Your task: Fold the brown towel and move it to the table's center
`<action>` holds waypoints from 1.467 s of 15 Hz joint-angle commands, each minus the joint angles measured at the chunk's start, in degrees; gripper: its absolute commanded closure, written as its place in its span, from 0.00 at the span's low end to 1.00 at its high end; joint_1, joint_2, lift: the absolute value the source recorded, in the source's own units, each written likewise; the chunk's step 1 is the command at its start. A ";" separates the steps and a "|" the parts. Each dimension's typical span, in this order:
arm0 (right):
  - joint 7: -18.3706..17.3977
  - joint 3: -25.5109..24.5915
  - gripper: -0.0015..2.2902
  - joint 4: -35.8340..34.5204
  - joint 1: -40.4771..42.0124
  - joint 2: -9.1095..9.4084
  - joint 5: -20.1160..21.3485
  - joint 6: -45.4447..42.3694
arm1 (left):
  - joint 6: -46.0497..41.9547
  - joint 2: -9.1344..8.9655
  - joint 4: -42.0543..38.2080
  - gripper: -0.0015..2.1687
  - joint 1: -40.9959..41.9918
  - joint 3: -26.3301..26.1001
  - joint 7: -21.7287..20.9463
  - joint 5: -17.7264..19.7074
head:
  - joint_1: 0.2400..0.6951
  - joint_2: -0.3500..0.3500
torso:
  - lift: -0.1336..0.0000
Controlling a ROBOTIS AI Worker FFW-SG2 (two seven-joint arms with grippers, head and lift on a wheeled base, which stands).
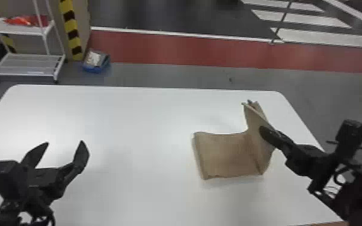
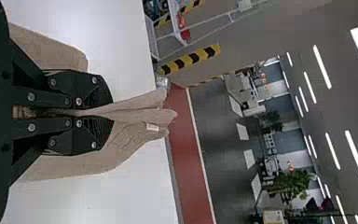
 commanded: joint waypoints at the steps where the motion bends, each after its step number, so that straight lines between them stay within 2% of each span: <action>1: -0.47 5.13 0.93 -1.60 1.88 0.49 2.97 -0.38 | 0.00 0.13 0.07 0.03 0.01 -0.09 0.00 0.00 | 1.00 0.30 | 0.27; 4: -2.31 11.98 0.93 1.13 2.14 0.49 8.33 -3.19 | 0.00 0.13 0.34 0.03 -0.17 -0.35 0.00 0.00 | 1.00 0.39 | 0.27; 7: -4.42 17.34 0.92 5.61 1.09 0.49 11.40 -6.71 | 0.00 0.22 0.51 0.03 -0.08 -0.26 0.00 0.09 | 1.00 0.45 | 0.27; 8: -4.77 19.01 0.81 6.84 0.91 0.49 12.02 -8.11 | 0.00 0.22 0.60 0.03 -0.08 -0.18 0.00 0.09 | 1.00 0.46 | 0.27; 9: -4.33 19.72 0.61 7.19 0.82 0.40 12.19 -8.46 | 0.00 0.22 0.60 0.03 -0.08 -0.18 0.00 0.09 | 1.00 0.48 | 0.27; 10: -3.63 20.60 0.17 7.54 0.91 0.40 12.11 -8.46 | 0.00 0.22 0.60 0.03 0.01 -0.09 0.00 0.09 | 1.00 0.50 | 0.27; 11: -2.93 20.86 0.00 7.54 1.00 0.40 11.49 -8.46 | 0.00 0.22 0.69 0.03 0.01 -0.09 0.00 0.09 | 1.00 0.51 | 0.27; 14: -1.61 18.57 0.02 7.37 1.44 0.40 6.04 -10.92 | 0.00 0.22 0.95 0.03 0.01 0.00 0.00 0.18 | 1.00 0.57 | 0.28; 16: -2.49 17.78 0.04 7.45 1.09 0.40 5.52 -11.28 | 0.00 0.13 1.13 0.03 -0.08 -0.18 0.00 0.18 | 1.00 0.57 | 0.28; 17: -2.93 17.87 0.10 8.07 0.30 0.40 6.13 -11.28 | 0.00 0.13 1.13 0.03 -0.17 -0.18 0.00 0.09 | 1.00 0.56 | 0.28; 18: -3.54 17.87 0.20 9.39 -0.67 0.40 6.92 -11.28 | -0.18 0.13 1.13 0.03 -0.17 -0.26 0.00 0.09 | 1.00 0.55 | 0.28; 20: -3.63 18.57 0.65 12.46 -3.48 0.40 11.23 -10.05 | -0.18 0.13 1.13 0.03 -0.17 -0.26 -0.09 0.09 | 1.00 0.53 | 0.28; 21: -4.07 19.63 0.79 13.61 -4.45 0.49 13.34 -8.99 | 0.00 0.13 1.13 0.03 -0.17 -0.26 -0.09 0.09 | 1.00 0.53 | 0.28; 22: -6.09 21.03 0.89 14.66 -5.15 0.31 15.71 -8.64 | 0.00 0.13 1.13 0.03 -0.08 -0.26 -0.09 0.09 | 1.00 0.52 | 0.28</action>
